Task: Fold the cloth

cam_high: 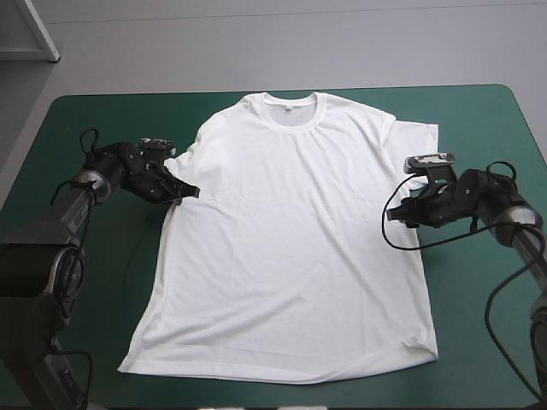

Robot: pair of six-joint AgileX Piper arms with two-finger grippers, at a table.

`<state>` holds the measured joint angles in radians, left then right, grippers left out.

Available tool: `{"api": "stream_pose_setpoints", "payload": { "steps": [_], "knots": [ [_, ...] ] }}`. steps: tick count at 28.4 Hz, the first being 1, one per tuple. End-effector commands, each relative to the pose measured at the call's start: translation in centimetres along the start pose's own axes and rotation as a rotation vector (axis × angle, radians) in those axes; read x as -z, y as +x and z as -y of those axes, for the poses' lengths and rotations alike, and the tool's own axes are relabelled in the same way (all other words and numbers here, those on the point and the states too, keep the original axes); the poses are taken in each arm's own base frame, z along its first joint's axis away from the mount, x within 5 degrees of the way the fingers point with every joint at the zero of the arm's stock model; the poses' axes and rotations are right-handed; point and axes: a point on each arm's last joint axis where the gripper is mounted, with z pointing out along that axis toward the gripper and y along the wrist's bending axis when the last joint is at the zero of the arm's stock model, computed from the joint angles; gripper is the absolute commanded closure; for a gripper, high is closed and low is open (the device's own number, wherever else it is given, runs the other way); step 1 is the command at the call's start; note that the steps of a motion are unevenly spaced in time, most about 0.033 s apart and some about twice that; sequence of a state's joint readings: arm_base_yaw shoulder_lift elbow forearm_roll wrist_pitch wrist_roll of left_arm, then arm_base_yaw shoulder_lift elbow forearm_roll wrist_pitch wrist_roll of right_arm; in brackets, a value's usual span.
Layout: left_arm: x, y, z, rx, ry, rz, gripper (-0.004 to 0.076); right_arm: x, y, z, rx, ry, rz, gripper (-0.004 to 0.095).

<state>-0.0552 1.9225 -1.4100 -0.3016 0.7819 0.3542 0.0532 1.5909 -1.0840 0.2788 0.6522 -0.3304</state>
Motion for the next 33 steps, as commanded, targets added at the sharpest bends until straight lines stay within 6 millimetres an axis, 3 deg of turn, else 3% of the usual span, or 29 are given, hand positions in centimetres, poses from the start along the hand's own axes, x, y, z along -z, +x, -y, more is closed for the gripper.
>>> {"api": "stream_pose_setpoints", "payload": {
  "steps": [1, 4, 9, 11, 16, 20, 25, 33],
  "knots": [
    [1.6, -0.5, 0.8, -0.009, 0.016, 0.027, 0.0705, -0.4, -2.1, 0.6, 0.004, 0.013, 0.062, 0.0408],
    [1.6, -0.6, 0.8, -0.009, 0.014, 0.032, 0.0705, -3.0, -1.9, 1.0, -0.006, 0.009, 0.006, 0.0445],
    [1.6, -0.6, 0.7, -0.014, 0.011, 0.037, 0.0705, -4.6, -1.5, 1.3, -0.013, 0.005, -0.037, 0.05],
    [1.6, -0.6, 0.7, -0.014, 0.01, 0.039, 0.0705, -4.7, -1.5, 1.3, -0.013, 0.004, -0.039, 0.0579],
    [1.6, -0.8, 0.7, -0.013, 0.005, 0.053, 0.0705, -4.7, -1.4, 1.2, 0.015, -0.001, -0.053, 0.0891],
    [1.8, -0.9, 0.7, -0.013, 0.0, 0.072, 0.0705, -4.7, -1.5, 1.3, 0.024, 0.005, -0.046, 0.0923],
    [4.6, -1.7, 1.1, -0.026, -0.024, 0.182, 0.0705, -1.9, -3.3, 1.0, 0.032, 0.017, 0.052, 0.0923],
    [10.8, -2.0, 2.3, -0.057, -0.052, 0.352, 0.0705, 7.4, -7.2, -0.4, 0.074, 0.027, 0.303, 0.0924]
  ]
}}
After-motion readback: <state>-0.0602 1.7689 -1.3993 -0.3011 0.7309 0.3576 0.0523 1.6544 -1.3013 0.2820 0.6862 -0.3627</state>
